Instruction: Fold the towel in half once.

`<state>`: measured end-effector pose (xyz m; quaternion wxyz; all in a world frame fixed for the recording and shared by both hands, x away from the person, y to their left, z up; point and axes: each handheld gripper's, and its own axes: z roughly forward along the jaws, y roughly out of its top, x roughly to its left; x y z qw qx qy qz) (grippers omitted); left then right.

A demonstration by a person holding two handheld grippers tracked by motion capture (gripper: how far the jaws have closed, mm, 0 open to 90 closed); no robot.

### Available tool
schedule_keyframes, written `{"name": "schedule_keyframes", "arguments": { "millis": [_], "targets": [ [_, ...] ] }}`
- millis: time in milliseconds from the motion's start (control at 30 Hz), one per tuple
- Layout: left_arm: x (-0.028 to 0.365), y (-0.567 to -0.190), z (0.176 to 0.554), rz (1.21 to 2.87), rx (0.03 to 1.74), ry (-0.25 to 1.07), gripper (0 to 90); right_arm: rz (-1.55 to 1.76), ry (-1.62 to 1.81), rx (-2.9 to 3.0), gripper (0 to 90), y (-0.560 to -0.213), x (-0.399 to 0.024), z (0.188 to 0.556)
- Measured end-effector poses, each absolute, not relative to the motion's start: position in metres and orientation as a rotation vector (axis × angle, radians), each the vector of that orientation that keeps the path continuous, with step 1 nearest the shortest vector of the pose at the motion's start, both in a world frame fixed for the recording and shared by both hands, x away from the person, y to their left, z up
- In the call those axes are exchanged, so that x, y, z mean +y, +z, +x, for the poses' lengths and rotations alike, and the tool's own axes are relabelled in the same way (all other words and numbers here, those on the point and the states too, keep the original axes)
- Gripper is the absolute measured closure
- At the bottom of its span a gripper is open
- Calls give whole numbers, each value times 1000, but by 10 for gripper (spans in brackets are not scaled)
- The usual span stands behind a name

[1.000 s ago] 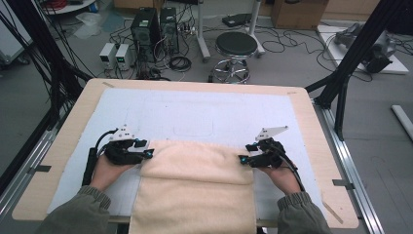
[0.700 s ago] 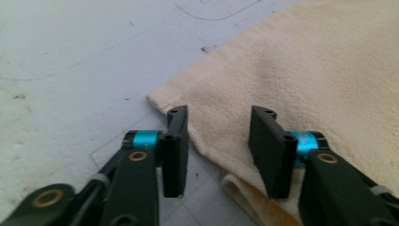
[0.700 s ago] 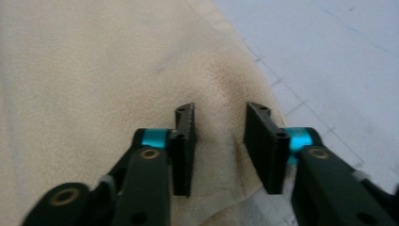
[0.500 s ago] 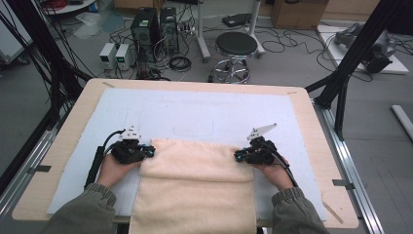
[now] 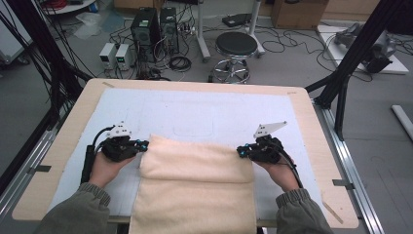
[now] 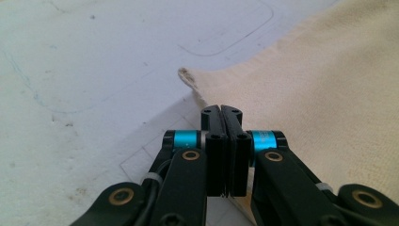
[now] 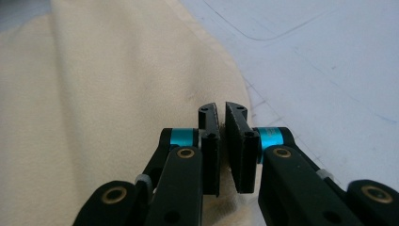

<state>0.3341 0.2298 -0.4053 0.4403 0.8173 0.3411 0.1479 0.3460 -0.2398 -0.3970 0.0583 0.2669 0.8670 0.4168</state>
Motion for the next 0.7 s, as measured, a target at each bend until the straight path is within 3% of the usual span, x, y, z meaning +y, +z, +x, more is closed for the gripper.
{"name": "schedule_keyframes", "arguments": {
  "millis": [233,433,500,567,700],
  "targets": [
    [235,-386,314,2001,786,392,881,726,1277,2613,844,-378,-241,321],
    [240,-376,274,1999,681,362,882,649,1311,2615,844,-368,-247,284],
    [244,-375,254,2007,609,292,882,613,1344,2632,843,-366,-248,267],
    [248,-378,239,2025,494,135,881,563,1375,2661,820,-365,-249,250],
    [255,-385,230,2046,428,54,800,510,1430,2669,736,-359,-254,231]
  ]
}}
